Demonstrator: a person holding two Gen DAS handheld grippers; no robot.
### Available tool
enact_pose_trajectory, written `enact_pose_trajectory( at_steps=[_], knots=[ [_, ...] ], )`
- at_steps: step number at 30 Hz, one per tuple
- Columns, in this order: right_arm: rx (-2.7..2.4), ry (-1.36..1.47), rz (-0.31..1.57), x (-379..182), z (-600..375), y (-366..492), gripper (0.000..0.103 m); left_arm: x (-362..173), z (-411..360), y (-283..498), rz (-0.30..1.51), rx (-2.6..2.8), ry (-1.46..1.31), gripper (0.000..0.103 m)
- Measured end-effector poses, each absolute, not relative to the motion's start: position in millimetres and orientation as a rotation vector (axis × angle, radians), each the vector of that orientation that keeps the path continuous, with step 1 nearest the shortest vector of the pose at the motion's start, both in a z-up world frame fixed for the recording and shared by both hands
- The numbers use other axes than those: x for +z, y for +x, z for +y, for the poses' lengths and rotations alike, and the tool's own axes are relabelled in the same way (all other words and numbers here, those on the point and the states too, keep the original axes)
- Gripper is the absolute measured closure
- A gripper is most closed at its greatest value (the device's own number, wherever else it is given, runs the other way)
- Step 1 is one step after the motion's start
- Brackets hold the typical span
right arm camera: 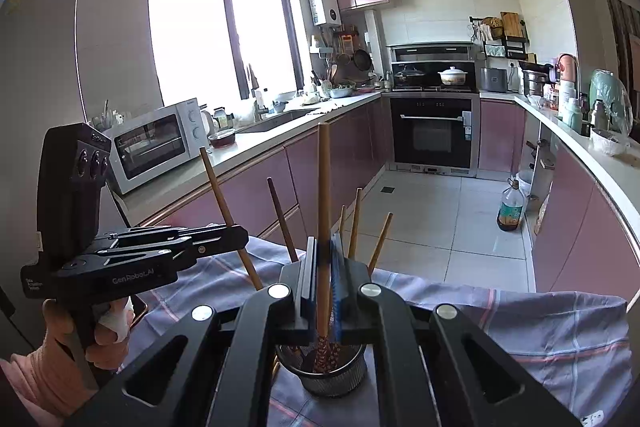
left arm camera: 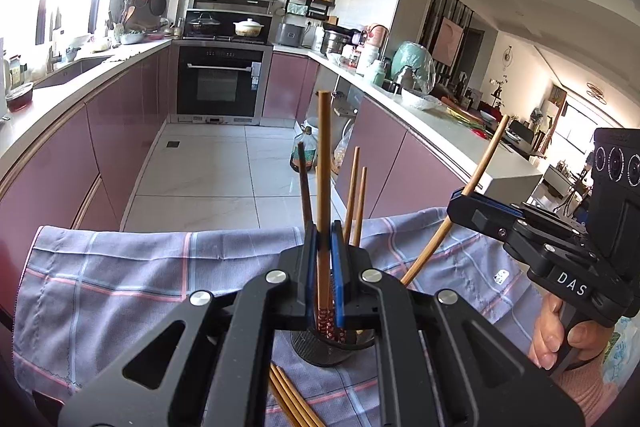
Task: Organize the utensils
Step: 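Lower both chopsticks into the mesh cup and open both tools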
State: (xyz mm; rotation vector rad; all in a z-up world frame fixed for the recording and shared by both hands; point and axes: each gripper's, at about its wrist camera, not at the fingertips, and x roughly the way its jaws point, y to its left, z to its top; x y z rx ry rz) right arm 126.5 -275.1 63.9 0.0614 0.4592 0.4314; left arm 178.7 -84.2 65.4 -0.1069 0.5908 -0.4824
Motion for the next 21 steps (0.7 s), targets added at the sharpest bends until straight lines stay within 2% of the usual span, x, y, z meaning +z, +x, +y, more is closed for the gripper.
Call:
enact_pose_trajectory(
  at_steps=[21],
  knots=[
    [0.423, 0.053, 0.554, 36.4, -268.9, 147.8, 0.098, 24.8, -88.2, 203.3, 0.668, -0.482, -0.078, 0.096]
  ],
)
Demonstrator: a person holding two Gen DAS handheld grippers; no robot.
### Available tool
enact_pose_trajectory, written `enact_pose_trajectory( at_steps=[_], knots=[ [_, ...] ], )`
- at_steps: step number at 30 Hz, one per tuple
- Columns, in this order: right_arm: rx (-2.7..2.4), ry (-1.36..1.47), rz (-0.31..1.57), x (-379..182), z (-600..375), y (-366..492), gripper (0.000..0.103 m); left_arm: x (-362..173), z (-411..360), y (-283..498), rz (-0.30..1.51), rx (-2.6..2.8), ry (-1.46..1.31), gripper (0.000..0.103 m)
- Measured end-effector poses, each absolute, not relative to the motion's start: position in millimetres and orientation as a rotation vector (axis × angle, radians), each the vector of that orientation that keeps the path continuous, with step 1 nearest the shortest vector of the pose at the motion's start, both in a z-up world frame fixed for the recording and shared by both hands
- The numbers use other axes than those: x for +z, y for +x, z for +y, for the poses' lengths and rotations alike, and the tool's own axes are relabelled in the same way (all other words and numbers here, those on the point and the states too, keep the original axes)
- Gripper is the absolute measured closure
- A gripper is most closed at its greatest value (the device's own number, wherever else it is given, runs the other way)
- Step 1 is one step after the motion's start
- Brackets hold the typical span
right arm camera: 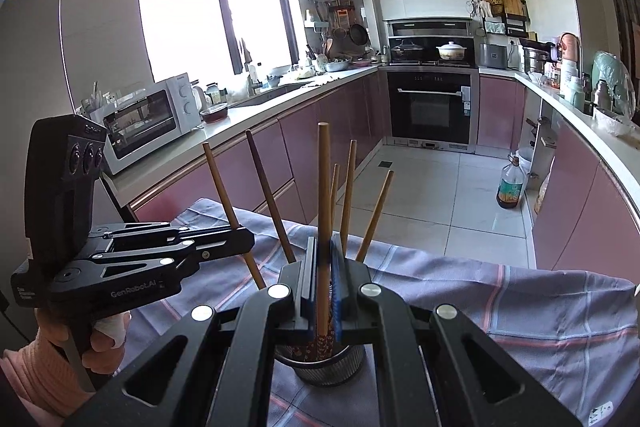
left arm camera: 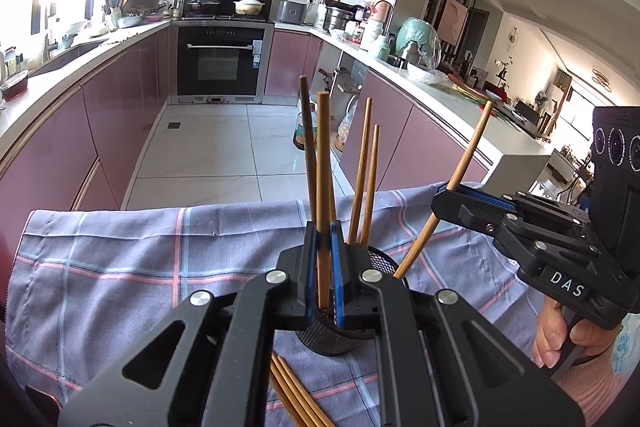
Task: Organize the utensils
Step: 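Lower both chopsticks into the mesh cup and open both tools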
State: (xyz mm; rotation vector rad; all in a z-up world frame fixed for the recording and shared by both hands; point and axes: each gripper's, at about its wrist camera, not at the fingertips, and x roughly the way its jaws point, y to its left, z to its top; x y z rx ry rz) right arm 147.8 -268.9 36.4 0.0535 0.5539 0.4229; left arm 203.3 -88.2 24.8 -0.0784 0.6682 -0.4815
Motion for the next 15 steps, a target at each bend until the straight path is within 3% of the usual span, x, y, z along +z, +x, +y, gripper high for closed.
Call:
enact_pose_trajectory(
  at_steps=[15],
  knots=[
    [0.42, 0.042, 0.617, 18.6, -262.4, 159.7, 0.098, 11.0, -92.9, 214.8, 0.694, -0.485, -0.071, 0.096]
  ],
)
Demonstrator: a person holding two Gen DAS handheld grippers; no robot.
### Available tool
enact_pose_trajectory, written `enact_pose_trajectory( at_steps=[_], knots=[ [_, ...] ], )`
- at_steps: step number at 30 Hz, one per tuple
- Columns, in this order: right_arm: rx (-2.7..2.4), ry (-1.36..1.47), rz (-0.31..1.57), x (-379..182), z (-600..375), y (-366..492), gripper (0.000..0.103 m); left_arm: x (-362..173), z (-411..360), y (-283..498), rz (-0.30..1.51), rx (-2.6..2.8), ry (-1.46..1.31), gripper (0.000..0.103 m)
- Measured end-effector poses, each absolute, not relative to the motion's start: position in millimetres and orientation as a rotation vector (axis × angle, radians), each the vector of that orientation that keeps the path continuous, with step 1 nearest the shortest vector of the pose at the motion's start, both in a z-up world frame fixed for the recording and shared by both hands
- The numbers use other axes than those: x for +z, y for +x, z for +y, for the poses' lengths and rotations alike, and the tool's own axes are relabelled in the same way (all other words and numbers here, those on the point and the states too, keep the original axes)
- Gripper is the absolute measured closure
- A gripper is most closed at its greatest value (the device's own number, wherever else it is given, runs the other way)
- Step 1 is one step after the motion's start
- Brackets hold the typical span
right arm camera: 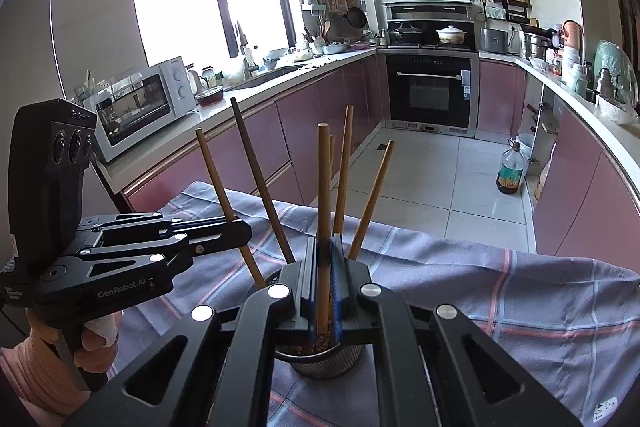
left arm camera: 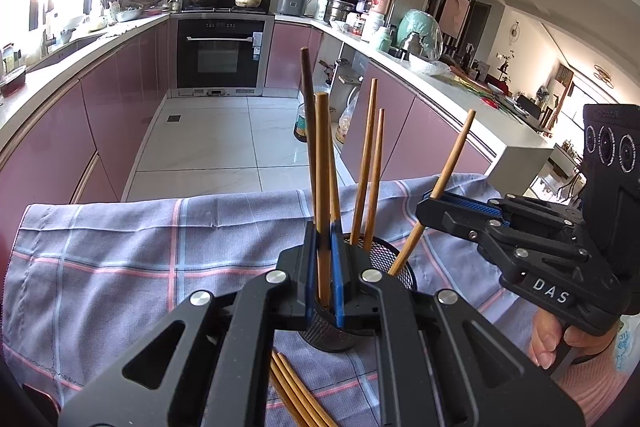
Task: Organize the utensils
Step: 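Lower both chopsticks into the mesh cup and open both tools, then withdraw both tools back toward the remaining chopsticks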
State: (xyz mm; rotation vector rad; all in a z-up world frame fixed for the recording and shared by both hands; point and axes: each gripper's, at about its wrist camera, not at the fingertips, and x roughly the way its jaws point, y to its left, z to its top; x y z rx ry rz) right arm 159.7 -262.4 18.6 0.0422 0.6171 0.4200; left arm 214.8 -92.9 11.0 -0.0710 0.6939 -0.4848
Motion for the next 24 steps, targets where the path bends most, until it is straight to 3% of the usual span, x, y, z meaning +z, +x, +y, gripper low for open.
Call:
enact_pose_trajectory(
  at_steps=[11, 24],
  knots=[
    [0.4, 0.071, 0.638, 12.2, -267.8, 169.3, 0.093, 3.3, -91.6, 224.0, 0.712, -0.479, -0.081, 0.094],
    [0.433, 0.093, 0.629, 11.1, -272.6, 150.2, 0.085, -6.4, -72.4, 211.4, 0.699, -0.439, -0.1, 0.08]
  ],
)
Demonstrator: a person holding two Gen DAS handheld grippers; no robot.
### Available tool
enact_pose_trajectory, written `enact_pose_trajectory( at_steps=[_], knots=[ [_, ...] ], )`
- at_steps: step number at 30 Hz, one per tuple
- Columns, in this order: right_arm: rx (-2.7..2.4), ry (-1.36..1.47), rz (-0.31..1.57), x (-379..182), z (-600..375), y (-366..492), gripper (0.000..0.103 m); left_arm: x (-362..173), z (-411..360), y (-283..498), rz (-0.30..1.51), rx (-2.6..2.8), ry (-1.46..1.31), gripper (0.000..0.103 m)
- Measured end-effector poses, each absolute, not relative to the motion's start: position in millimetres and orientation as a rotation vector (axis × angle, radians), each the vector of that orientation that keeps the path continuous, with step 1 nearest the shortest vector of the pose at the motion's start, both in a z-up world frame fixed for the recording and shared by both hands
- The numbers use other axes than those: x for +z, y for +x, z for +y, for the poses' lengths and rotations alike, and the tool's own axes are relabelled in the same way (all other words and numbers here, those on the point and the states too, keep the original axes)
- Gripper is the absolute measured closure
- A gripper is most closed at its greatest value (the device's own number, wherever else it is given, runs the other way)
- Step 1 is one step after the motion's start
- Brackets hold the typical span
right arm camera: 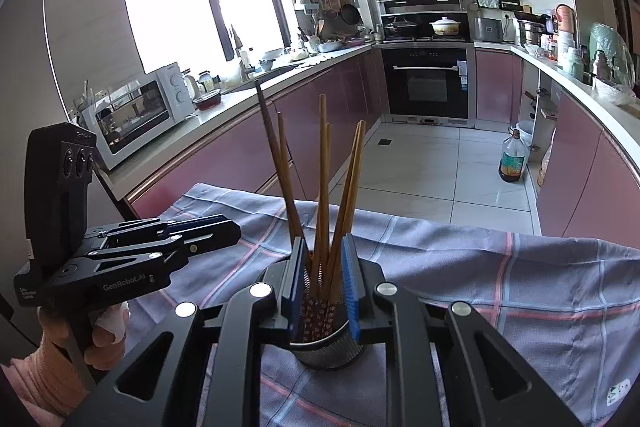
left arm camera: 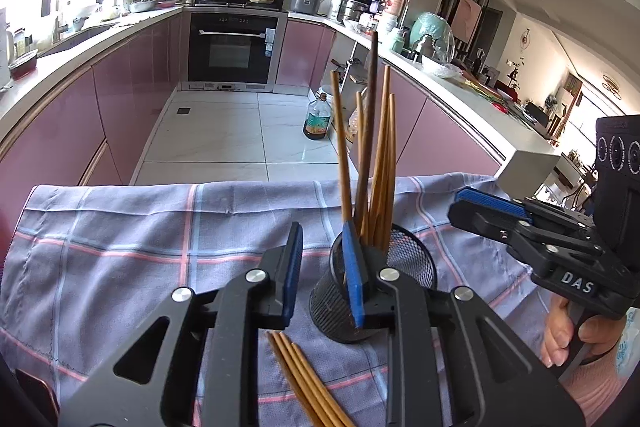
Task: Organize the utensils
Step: 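Withdraw both tools back toward the remaining chopsticks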
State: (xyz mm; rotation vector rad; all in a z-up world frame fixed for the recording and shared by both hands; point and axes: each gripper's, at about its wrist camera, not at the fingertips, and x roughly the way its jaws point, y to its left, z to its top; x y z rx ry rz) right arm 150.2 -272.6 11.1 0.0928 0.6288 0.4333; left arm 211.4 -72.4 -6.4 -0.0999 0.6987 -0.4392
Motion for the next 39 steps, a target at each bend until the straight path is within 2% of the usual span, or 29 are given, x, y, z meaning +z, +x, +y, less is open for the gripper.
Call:
enact_pose_trajectory(
  at_steps=[6, 9, 23, 33, 39],
  knots=[
    [0.513, 0.044, 0.63, 8.6, -263.0, 121.5, 0.083, -20.1, -49.7, 188.6, 0.696, -0.401, -0.08, 0.075],
    [0.561, 0.025, 0.656, 0.5, -253.5, 109.3, 0.075, -33.2, -40.6, 177.3, 0.715, -0.384, -0.066, 0.073],
    [0.639, 0.073, 0.871, -72.4, -222.3, 95.6, 0.075, -104.0, -22.5, 134.3, 0.847, -0.344, -0.08, 0.07],
    [0.62, 0.094, 0.936, -97.0, -217.8, 92.4, 0.074, -112.1, -29.2, 120.6, 0.857, -0.304, -0.051, 0.065],
    [0.593, 0.077, 0.956, -105.1, -213.2, 92.5, 0.074, -119.1, -34.2, 117.4, 0.868, -0.286, -0.024, 0.057]
  ],
)
